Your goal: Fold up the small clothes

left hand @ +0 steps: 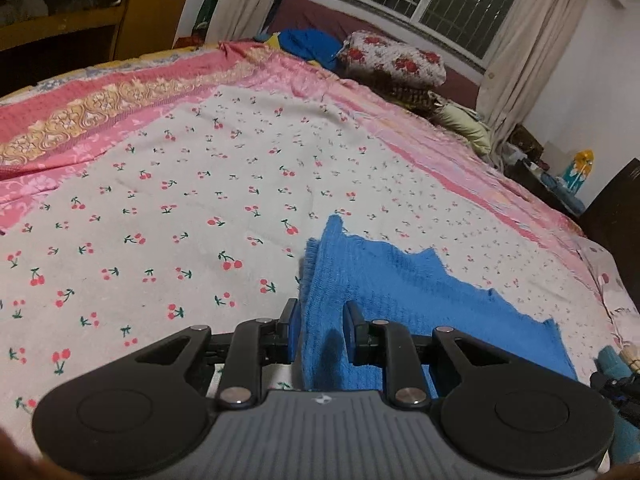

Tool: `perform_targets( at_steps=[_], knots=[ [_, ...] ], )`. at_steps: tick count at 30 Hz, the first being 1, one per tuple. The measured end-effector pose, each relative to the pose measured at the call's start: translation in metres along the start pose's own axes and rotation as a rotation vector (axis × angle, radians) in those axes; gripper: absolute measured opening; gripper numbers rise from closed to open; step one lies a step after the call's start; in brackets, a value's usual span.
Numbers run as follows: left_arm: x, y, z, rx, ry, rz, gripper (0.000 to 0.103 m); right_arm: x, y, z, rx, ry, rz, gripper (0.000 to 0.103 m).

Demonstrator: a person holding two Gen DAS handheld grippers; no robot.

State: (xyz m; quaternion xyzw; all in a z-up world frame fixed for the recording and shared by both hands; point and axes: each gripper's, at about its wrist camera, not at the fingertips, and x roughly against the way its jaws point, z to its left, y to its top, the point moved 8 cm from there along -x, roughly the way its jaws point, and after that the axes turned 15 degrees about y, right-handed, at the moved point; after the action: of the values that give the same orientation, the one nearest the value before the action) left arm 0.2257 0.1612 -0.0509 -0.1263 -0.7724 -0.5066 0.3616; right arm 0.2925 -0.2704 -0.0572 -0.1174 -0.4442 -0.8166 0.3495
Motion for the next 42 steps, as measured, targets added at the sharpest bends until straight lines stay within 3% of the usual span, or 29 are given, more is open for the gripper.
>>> perform_targets(
  at_steps=[6, 11, 16, 22, 31, 36, 42],
  knots=[
    [0.011, -0.008, -0.011, -0.065, -0.013, -0.023, 0.028, 0.014, -0.027, 0.026, 0.112, 0.033, 0.003, 0.013],
    [0.000, -0.022, -0.016, -0.125, 0.016, 0.025, 0.028, 0.003, -0.045, 0.011, 0.118, -0.015, 0.056, 0.013],
    [-0.013, -0.031, -0.006, -0.099, 0.032, 0.089, 0.029, 0.006, -0.041, 0.000, 0.108, -0.072, 0.055, 0.013],
    [-0.001, -0.028, -0.006, -0.083, 0.014, 0.069, 0.029, 0.020, -0.033, 0.019, 0.151, -0.069, 0.007, 0.013],
    [0.005, -0.030, -0.009, -0.092, -0.001, 0.066, 0.029, -0.015, -0.022, 0.041, 0.202, -0.024, 0.039, 0.013],
    [-0.001, -0.033, -0.011, -0.101, -0.013, 0.075, 0.029, -0.025, -0.011, 0.035, 0.209, -0.077, 0.013, 0.013],
    [-0.002, -0.033, -0.013, -0.094, -0.034, 0.065, 0.034, -0.042, -0.004, 0.018, 0.187, -0.095, 0.037, 0.029]
  ],
)
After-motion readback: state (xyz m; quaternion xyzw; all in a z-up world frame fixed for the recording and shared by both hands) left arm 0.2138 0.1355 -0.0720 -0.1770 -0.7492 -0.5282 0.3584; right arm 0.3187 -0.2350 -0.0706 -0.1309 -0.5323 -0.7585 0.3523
